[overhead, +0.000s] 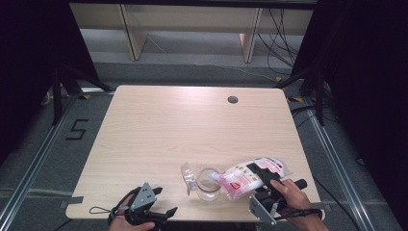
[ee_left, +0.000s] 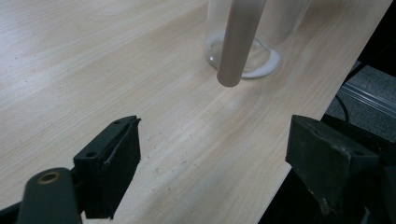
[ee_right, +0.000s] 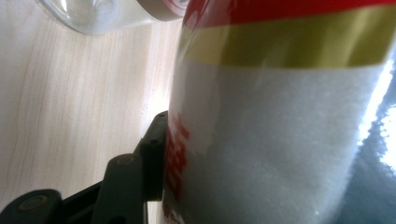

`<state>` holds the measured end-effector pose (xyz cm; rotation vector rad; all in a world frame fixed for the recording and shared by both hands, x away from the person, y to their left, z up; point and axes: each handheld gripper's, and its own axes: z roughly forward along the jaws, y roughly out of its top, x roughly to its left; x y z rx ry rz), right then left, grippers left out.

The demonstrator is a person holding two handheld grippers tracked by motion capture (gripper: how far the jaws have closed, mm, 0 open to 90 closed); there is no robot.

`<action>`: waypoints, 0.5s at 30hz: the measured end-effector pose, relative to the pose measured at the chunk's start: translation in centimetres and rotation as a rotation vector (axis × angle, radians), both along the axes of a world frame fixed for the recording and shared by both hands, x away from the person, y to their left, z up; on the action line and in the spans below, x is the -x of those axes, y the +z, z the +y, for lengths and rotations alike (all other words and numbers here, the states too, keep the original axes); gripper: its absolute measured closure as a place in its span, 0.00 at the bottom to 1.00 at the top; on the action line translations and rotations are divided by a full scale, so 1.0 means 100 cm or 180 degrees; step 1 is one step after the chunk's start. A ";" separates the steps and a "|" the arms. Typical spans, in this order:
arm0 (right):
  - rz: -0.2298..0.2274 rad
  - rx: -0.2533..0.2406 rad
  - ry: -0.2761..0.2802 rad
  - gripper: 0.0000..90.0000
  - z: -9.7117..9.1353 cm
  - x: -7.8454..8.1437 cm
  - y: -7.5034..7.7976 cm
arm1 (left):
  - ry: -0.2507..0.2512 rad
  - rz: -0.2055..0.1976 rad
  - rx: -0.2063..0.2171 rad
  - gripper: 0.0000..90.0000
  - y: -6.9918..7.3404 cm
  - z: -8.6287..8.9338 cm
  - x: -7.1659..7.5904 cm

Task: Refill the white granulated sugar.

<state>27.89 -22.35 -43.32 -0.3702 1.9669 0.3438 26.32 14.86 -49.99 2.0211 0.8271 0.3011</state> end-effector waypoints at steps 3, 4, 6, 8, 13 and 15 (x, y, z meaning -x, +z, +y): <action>-0.0036 0.0027 0.0012 0.55 0.000 0.000 0.001 | -0.0017 0.0004 -0.0019 0.19 0.000 0.000 0.000; 0.0009 -0.0015 -0.0041 0.55 -0.001 0.000 -0.001 | -0.0014 0.0003 -0.0027 0.19 0.000 0.000 0.000; 0.0005 0.0008 -0.0039 0.56 -0.001 0.000 -0.001 | 0.0007 0.0005 0.0031 0.19 0.000 -0.001 0.000; 0.0002 -0.0007 -0.0053 0.56 -0.001 0.000 -0.001 | 0.0005 0.0001 0.0030 0.19 0.000 -0.001 0.000; -0.0062 0.0160 -0.0011 0.56 0.003 0.000 -0.001 | -0.0026 -0.0025 -0.0075 0.19 0.000 0.001 -0.001; -0.0124 0.0227 0.0007 0.56 0.003 0.001 0.000 | 0.0001 -0.0008 0.0041 0.19 0.000 -0.001 0.000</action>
